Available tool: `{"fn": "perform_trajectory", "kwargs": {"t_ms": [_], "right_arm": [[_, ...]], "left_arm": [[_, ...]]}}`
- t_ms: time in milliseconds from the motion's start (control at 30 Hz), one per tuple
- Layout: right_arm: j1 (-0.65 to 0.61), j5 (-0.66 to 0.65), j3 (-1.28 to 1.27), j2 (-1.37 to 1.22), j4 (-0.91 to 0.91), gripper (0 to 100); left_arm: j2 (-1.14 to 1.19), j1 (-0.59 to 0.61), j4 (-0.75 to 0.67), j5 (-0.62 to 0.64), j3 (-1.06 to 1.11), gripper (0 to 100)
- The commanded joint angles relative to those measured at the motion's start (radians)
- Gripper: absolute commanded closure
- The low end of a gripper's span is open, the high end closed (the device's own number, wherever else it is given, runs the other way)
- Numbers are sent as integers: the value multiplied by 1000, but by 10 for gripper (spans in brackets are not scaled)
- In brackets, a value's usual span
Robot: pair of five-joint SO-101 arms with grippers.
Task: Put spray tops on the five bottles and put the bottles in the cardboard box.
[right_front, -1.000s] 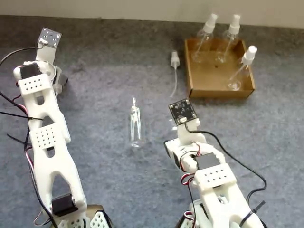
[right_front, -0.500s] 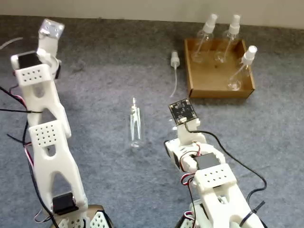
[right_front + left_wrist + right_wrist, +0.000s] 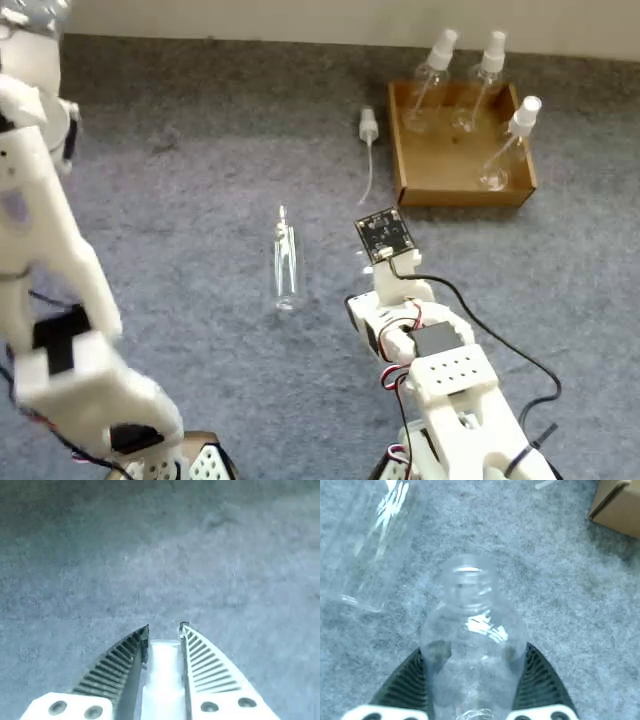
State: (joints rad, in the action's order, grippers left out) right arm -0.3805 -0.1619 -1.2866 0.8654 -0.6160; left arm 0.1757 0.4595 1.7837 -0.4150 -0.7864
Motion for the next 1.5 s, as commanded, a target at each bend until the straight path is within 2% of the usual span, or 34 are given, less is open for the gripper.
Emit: {"fn": "perform_trajectory", "kwargs": {"t_ms": [0, 67, 167, 233, 400, 500, 567, 667, 733, 833, 967, 1067, 1200, 1333, 1467], "right_arm": [[10, -8, 4, 21, 21, 995], [10, -8, 7, 21, 24, 995], [10, -8, 8, 21, 24, 995], [10, -8, 10, 21, 24, 995], [-38, -12, 5, 21, 25, 995], [-94, -12, 5, 21, 25, 995], [-105, -12, 5, 21, 25, 995], [-105, -12, 5, 21, 25, 995], [-105, -12, 5, 21, 25, 995], [-105, -12, 5, 21, 25, 995], [-105, -12, 5, 21, 25, 995], [-105, -12, 5, 21, 25, 995], [-105, -12, 5, 21, 25, 995], [-105, -12, 4, 21, 25, 995], [-105, -12, 4, 21, 25, 995]], "left_arm": [[-631, -74, 6, -104, 621, 996], [-829, -120, 5, -110, 760, 996], [-1040, -246, -32, -101, 858, 996], [-1129, -341, -68, -43, 886, 996], [-1159, -578, -236, 163, 931, 996], [-1121, -647, -358, 235, 987, 996], [-1084, -601, -419, 247, 1017, 996], [-974, -367, -555, 244, 1070, 996], [-822, -242, -678, 244, 1115, 996], [-519, -165, -749, 249, 1090, 996], [-136, -183, -749, 311, 931, 996], [47, -240, -749, 333, 809, 996], [213, -285, -753, 333, 679, 995], [348, -265, -749, 333, 591, 987], [450, -242, -743, 316, 547, 907]]}}
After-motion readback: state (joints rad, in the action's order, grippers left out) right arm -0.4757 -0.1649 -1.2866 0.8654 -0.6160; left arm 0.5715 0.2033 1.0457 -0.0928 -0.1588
